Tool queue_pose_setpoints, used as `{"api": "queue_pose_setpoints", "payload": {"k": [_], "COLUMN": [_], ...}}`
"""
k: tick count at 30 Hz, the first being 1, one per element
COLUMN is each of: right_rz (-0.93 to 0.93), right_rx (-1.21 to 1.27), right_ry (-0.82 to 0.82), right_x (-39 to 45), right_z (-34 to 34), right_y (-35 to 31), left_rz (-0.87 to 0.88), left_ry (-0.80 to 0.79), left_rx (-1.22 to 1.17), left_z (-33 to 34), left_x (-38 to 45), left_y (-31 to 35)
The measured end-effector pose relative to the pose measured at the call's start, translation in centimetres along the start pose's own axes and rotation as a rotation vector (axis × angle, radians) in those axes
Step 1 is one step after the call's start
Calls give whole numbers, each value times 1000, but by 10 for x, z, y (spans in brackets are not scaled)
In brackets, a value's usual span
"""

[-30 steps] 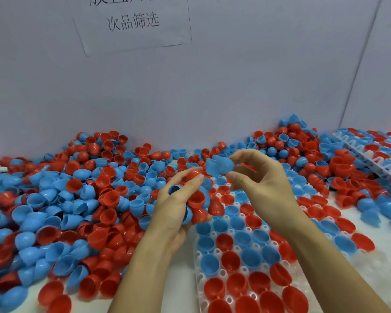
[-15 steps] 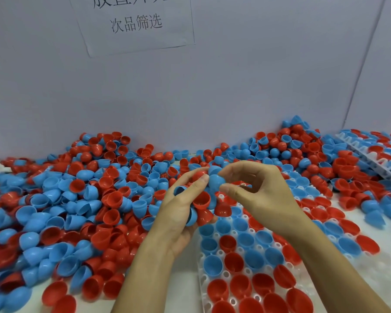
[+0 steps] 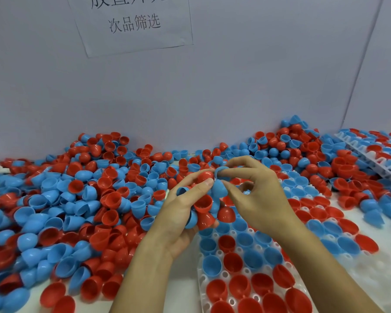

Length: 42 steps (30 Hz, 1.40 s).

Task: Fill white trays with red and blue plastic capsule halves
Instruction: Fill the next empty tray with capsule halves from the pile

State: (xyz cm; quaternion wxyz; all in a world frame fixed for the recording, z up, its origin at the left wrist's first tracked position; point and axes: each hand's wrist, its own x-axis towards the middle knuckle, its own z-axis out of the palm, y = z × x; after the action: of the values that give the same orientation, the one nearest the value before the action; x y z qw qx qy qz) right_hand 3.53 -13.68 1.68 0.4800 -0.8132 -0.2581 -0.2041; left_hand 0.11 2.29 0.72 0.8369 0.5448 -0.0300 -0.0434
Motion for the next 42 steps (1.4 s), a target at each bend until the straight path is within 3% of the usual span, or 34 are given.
{"api": "queue_pose_setpoints", "payload": {"k": [7, 13, 24, 30, 32, 36, 42], "right_rz": [142, 83, 82, 181, 214, 223, 223], "right_rx": [70, 53, 166, 311, 327, 258, 183], "right_ry": [-16, -30, -176, -7, -26, -124, -98], "right_x": [1, 0, 0, 1, -1, -3, -6], "right_z": [-5, -5, -9, -15, -16, -16, -22], "right_y": [5, 0, -4, -6, -6, -4, -5], "left_rz": [88, 216, 257, 288, 299, 301, 268], "left_ry": [127, 189, 169, 105, 83, 39, 51], "left_rx": [56, 313, 375, 415, 435, 441, 418], "left_z": [-3, -7, -6, -7, -7, -7, -4], "left_x": [5, 11, 10, 6, 6, 7, 7], "left_y": [-3, -11, -10, -7, -8, -9, -12]}}
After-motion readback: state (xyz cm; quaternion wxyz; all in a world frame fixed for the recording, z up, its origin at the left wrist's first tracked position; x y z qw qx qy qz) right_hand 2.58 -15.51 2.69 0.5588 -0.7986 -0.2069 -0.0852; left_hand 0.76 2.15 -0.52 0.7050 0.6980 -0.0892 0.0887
